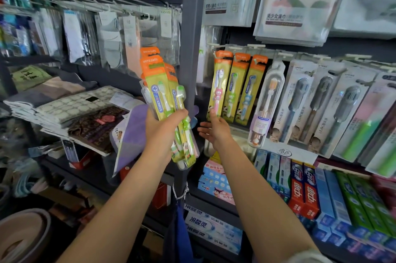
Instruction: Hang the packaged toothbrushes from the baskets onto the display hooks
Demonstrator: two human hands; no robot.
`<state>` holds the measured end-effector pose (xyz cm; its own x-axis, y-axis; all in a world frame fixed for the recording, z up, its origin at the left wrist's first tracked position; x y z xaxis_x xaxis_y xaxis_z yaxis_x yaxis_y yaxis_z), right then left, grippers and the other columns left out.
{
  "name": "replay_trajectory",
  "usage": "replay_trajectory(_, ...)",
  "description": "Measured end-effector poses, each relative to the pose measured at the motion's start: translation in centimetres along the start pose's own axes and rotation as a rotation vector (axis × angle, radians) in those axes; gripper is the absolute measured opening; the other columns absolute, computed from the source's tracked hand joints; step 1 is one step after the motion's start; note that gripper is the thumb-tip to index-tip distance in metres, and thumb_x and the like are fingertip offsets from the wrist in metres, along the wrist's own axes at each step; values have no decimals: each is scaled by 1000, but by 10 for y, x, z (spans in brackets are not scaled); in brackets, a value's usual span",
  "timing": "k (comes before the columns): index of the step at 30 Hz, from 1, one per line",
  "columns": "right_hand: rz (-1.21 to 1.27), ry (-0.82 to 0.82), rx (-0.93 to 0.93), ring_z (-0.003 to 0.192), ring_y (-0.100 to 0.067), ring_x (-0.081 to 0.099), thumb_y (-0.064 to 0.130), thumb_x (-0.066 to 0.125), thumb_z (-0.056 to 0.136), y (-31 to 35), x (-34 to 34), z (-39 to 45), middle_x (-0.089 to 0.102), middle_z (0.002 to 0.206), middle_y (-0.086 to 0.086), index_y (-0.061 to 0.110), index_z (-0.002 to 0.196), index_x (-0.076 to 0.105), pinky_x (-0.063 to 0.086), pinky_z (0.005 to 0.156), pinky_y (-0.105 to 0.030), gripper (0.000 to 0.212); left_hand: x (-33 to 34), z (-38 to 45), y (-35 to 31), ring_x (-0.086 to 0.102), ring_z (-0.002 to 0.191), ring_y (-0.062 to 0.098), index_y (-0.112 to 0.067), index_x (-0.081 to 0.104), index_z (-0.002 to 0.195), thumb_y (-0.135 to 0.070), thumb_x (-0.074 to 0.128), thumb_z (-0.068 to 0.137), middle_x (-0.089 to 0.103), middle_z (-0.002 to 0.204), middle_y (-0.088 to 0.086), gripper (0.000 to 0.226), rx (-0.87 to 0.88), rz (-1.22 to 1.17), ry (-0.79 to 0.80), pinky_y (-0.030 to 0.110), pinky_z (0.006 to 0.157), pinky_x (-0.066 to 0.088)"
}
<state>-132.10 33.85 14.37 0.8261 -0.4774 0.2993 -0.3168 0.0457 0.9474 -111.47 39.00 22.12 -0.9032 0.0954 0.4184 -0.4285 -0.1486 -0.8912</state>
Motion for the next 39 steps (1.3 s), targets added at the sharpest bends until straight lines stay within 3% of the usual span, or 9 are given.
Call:
replay_trajectory(7, 9, -46, 141, 64, -17, 59, 52, 59, 97, -13, -8, -18, 62, 83, -7, 7, 111, 55, 49, 57, -27, 48, -3, -2, -3, 74, 96, 33, -15, 62, 120, -19, 82, 66, 75, 107, 12, 58, -6, 23, 55, 55, 90, 58)
replay_trajectory(12, -35, 306, -137, 55, -14, 51, 46, 60, 98, 42, 31, -75, 57, 66, -1, 12, 91, 62, 39, 52, -25, 34, 5, -2, -5, 75, 89, 18, -21, 62, 112, -4, 78, 82, 77, 95, -2, 38, 19, 29, 128, 26, 67, 59)
replay_trajectory(15, -159, 451, -280, 70, -12, 59, 45, 67, 86, 70, 47, -108, 62, 75, 2, 12, 95, 66, 49, 61, -25, 35, 11, -6, -10, 75, 89, 19, -18, 62, 116, -4, 77, 83, 76, 97, 1, 38, 36, 30, 128, 29, 66, 59)
replay_trajectory(19, -431, 501, -349, 89, -12, 61, 21, 76, 89, 71, 46, -121, 58, 98, -4, 18, 113, 67, 54, 73, -24, 25, 9, -8, -10, 73, 98, 30, -14, 62, 120, -9, 79, 80, 75, 103, 8, 44, 58, -2, 107, 47, 83, 60)
replay_trajectory(24, -410, 447, -344, 79, -8, 56, 16, 75, 91, 65, 33, -117, 57, 86, 2, 10, 118, 70, 47, 74, -25, 28, 11, -15, -5, 74, 100, 27, -12, 63, 122, -8, 78, 85, 76, 108, 8, 40, 56, -2, 132, 46, 85, 61)
replay_trajectory(27, -358, 448, -360, 70, -6, 54, 14, 72, 93, 65, 29, -117, 59, 78, 1, -1, 105, 71, 44, 70, -22, 19, 10, -16, -4, 75, 85, 12, -19, 65, 109, -3, 75, 86, 78, 89, -6, 30, 58, 44, 130, 27, 67, 59)
replay_trajectory(30, -266, 410, -387, 66, 0, 61, 10, 67, 96, 69, 21, -121, 67, 73, 11, 7, 95, 68, 49, 64, -15, 3, 7, -18, -1, 71, 71, 1, -26, 61, 99, 1, 71, 87, 73, 73, -16, 32, 51, 54, 113, 18, 58, 54)
replay_trajectory(34, -153, 274, -409, 81, -33, 71, 32, 72, 93, 73, -1, -120, 75, 96, -14, 29, 98, 70, 56, 86, -54, 6, 4, -20, 2, 73, 83, 9, -31, 60, 101, -4, 73, 86, 73, 85, -11, 34, 30, 100, 91, 34, 77, 58)
replay_trajectory(39, -275, 144, -417, 69, -34, 68, 24, 68, 97, 77, -8, -112, 73, 78, -1, 15, 109, 67, 60, 68, -47, 15, 11, -26, -2, 74, 96, 29, -28, 62, 103, -2, 72, 86, 76, 99, 6, 32, 40, 148, 129, 48, 87, 59)
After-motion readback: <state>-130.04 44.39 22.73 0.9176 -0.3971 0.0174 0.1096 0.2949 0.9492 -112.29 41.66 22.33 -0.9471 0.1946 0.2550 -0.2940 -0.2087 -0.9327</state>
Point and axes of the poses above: each hand's wrist, its own z-axis towards the middle knuckle, its own x-axis out of the palm, y = z × x, the point moved 9 cm from there along z, towards the middle knuckle
